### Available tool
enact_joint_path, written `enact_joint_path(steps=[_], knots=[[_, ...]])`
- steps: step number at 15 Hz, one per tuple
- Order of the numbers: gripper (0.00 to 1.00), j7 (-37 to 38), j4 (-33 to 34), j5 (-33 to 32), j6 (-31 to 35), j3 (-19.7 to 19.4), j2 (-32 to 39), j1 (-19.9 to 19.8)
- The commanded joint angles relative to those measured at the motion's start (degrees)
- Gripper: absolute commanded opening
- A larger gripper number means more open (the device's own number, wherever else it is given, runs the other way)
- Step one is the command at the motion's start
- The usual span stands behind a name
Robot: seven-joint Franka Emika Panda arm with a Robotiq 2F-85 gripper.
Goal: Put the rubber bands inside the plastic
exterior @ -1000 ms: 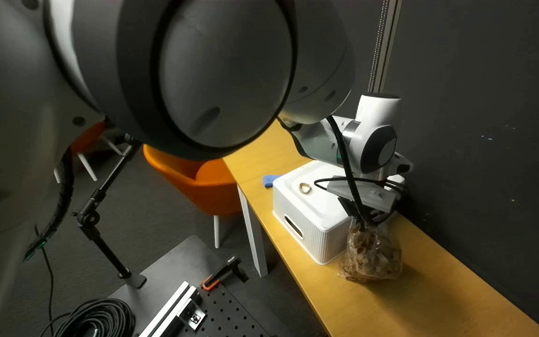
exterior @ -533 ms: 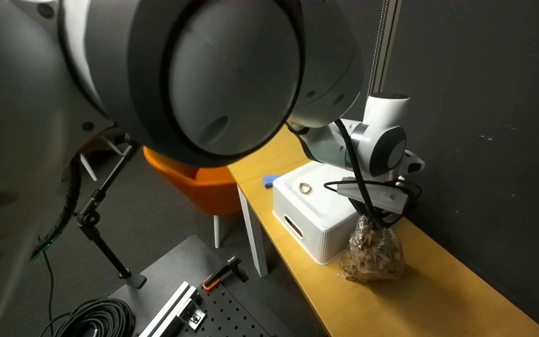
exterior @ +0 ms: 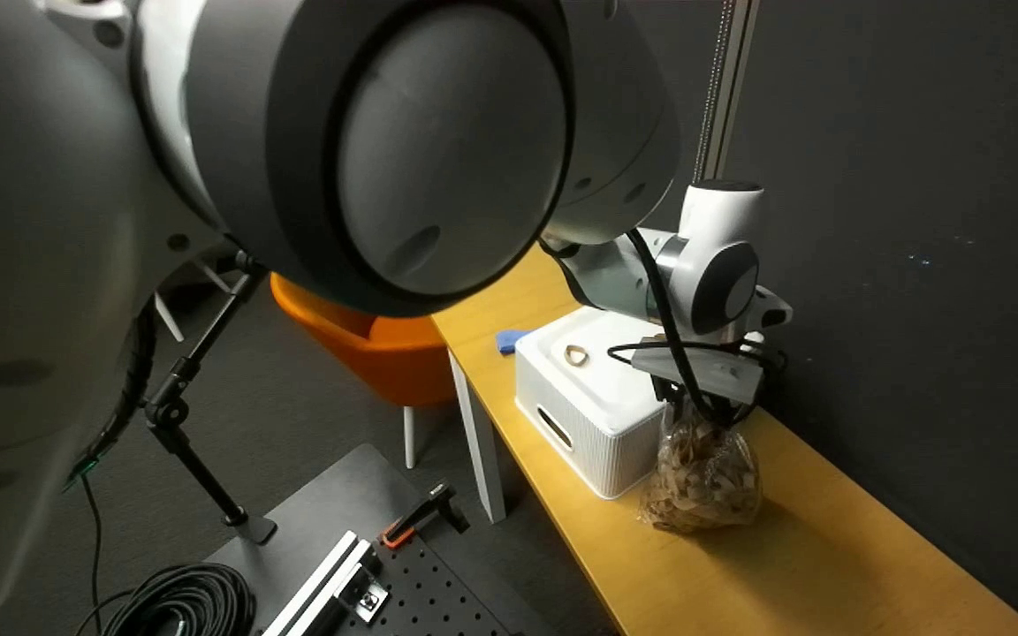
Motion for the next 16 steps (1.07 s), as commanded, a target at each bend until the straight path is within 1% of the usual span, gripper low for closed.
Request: enact_joint_path(steps=[1, 2, 3, 7, 11, 14, 16], knots=[[0.89, -0.5, -2.1, -0.6, -1.1, -0.3, -3.4, 0.9], [0.98, -0.7, -2.5, -0.4, -1.2, 0.0, -4.3, 0.9], [1.0, -1.2, -2.7, 0.1, -1.8, 0.6, -5.1, 0.7], [1.0, -4.5, -2.9, 2.3, -4.6, 3.1, -7.4, -0.4], [1.0, -7.1, -1.0, 3.9, -7.8, 4.1, -7.6, -0.6], [1.0, -10.2, 1.6, 3.1, -4.4, 4.0, -5.1, -0.9], [1.0, -12.4, 4.0, 2.2, -3.5, 4.0, -3.2, -0.8]])
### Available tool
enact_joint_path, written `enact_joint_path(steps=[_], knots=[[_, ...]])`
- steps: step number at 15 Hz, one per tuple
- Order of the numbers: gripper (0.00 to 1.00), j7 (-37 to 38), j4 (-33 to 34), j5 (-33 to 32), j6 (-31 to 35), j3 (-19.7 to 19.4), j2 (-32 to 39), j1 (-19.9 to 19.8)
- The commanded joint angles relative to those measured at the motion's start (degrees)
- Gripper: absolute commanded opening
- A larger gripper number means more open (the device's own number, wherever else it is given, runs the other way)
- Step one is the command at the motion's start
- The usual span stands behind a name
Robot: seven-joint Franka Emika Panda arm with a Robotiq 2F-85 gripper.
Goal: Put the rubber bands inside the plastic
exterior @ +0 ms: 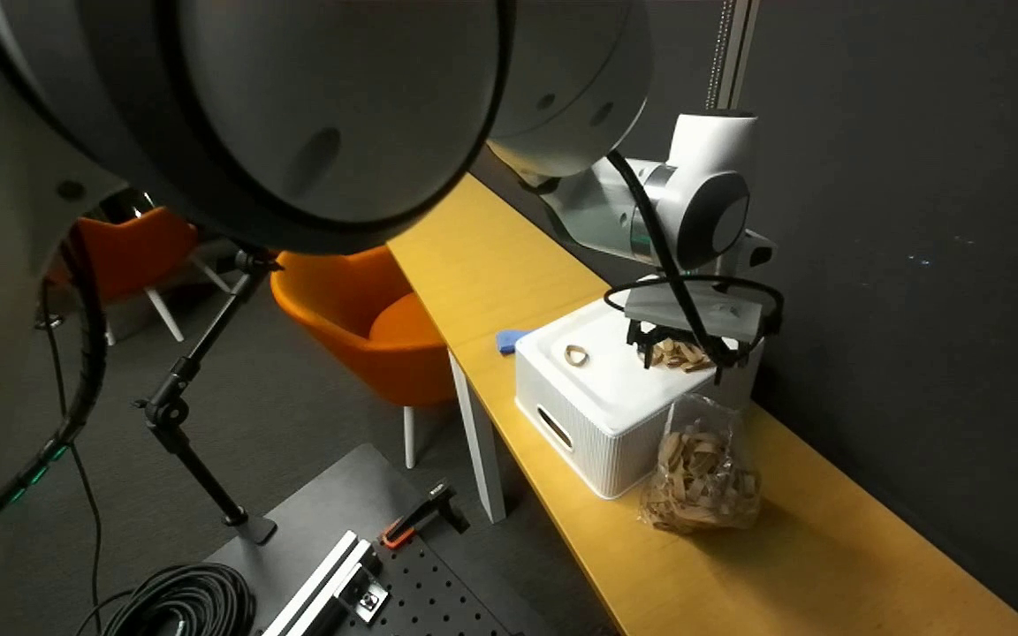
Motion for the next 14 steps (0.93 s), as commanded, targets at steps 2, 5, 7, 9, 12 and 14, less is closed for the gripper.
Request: enact_joint_path(steps=[2, 5, 7, 9, 12, 14], knots=[[1.0, -6.4, 6.6, -0.9, 1.3, 1.4, 5.1, -0.7], [1.0, -11.3, 8.9, -1.4, 2.0, 2.8, 7.4, -0.8], [1.0, -14.7, 9.7, -1.5, 2.9, 3.9, 8.4, -1.1], [1.0, -18.1, 10.4, -1.4, 3.9, 5.0, 9.4, -1.6], [1.0, -22.9, 12.7, -1.5, 4.2, 6.1, 11.8, -2.1], [1.0, -25.7, 14.8, -1.7, 3.4, 6.2, 13.4, -1.8]])
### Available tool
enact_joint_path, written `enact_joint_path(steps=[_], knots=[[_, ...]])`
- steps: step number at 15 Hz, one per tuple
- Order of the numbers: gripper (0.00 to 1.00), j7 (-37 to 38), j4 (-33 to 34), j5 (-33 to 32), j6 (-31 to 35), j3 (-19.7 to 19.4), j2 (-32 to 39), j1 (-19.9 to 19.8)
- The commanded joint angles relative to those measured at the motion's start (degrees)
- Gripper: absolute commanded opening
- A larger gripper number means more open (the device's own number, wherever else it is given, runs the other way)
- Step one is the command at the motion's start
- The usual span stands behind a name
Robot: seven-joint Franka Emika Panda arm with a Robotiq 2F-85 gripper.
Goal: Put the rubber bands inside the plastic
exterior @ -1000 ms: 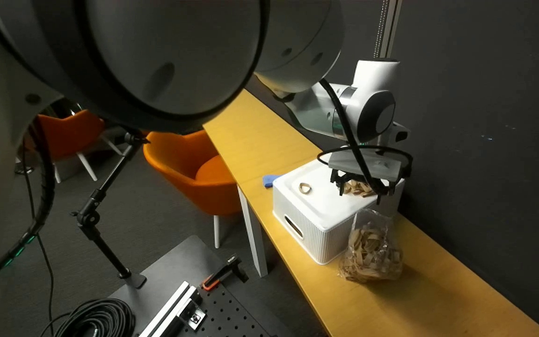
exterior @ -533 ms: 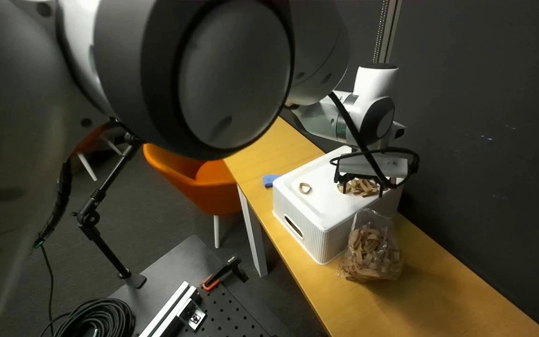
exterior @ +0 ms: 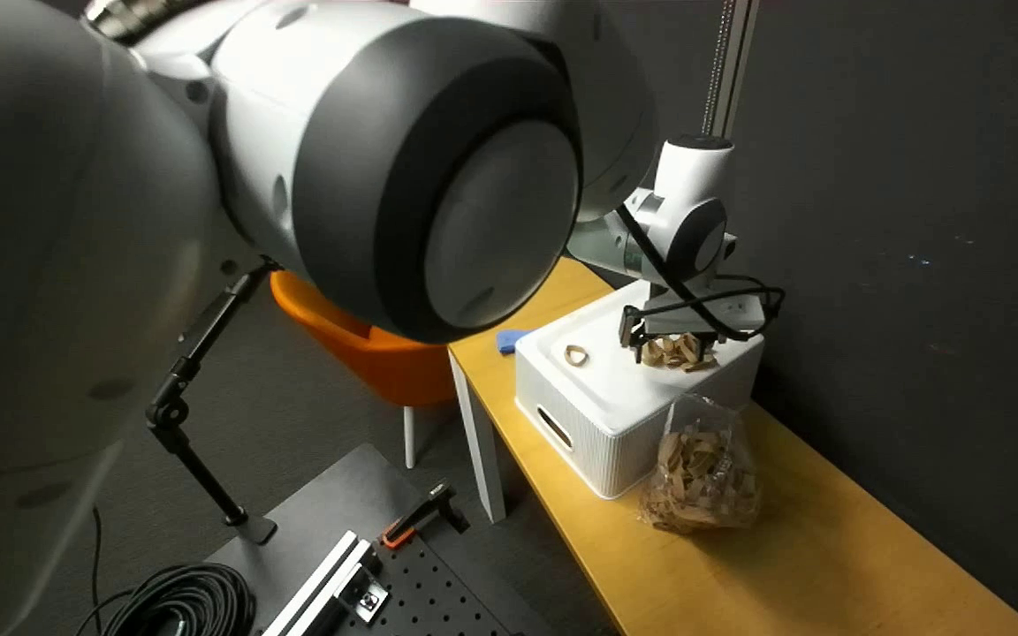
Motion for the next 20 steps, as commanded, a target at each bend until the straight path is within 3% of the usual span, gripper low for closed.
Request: enact_joint_path(steps=[1, 14, 15, 17, 20], knots=[[1.0, -6.2, 5.6, -1.4, -0.5, 1.5, 4.2, -0.7], [0.98, -13.9, 19.8, -2.9, -1.8, 0.8, 13.9, 2.1], [0.74, -14.0, 20.4, -2.9, -2.0, 0.8, 14.2, 2.2], [0.68, -13.8, 20.9, -2.9, -1.9, 0.6, 14.6, 2.7], [0.45, -13.6, 21.3, -3.0, -2.0, 0.4, 14.8, 3.0]])
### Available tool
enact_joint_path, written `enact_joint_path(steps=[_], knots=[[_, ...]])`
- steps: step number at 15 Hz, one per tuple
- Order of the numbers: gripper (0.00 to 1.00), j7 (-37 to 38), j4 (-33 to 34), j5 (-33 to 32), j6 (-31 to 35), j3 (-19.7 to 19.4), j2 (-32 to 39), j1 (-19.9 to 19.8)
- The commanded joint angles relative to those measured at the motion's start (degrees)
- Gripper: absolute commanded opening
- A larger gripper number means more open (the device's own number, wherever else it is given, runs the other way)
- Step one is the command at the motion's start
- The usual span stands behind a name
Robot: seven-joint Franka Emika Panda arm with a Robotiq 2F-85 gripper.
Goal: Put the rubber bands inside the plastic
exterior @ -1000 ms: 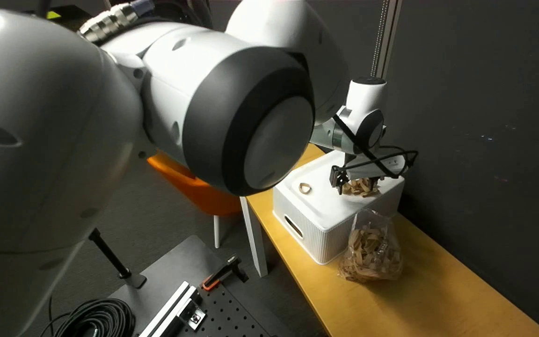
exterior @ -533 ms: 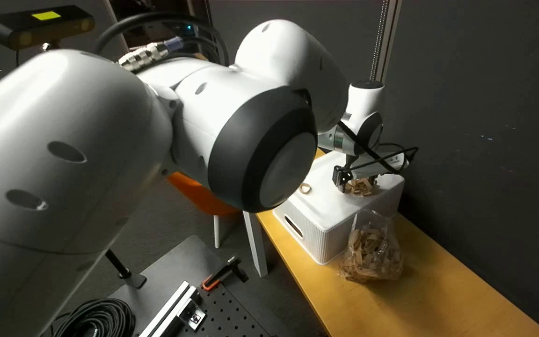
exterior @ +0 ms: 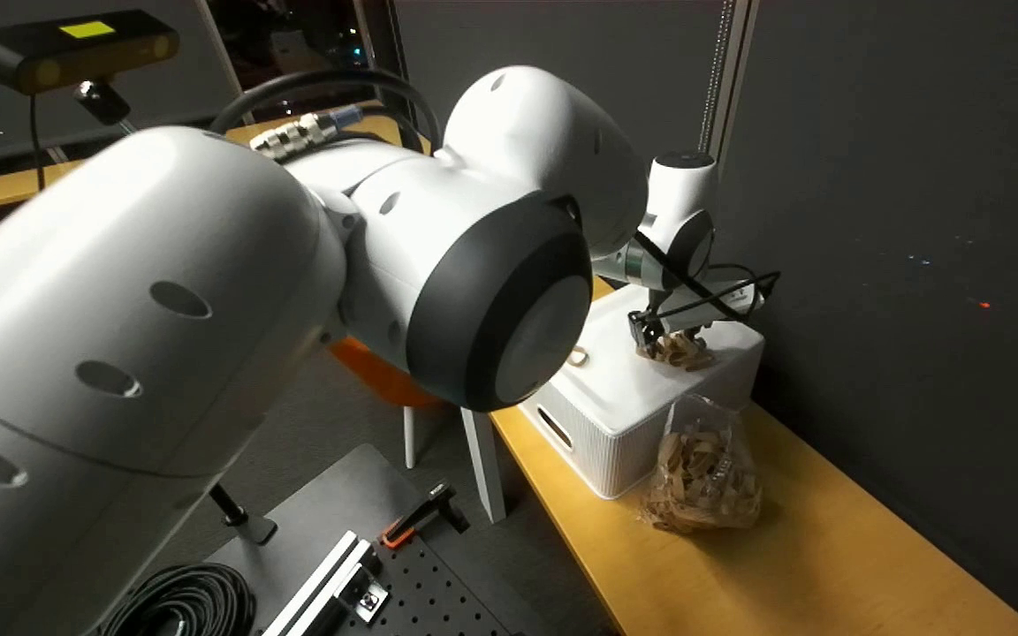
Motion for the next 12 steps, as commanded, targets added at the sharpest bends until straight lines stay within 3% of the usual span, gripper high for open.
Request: enact_joint_path(steps=[1, 6, 12], knots=[[0.38, -0.8, 2.7, -0.3, -1.7, 0.0, 1.1, 0.5], [0.02, 1.8, 0.8, -0.4, -2.7, -1.0, -0.9, 1.2], [0.02, 9.1, -1.6, -0.3, -6.9, -2.4, -5.3, 1.6]])
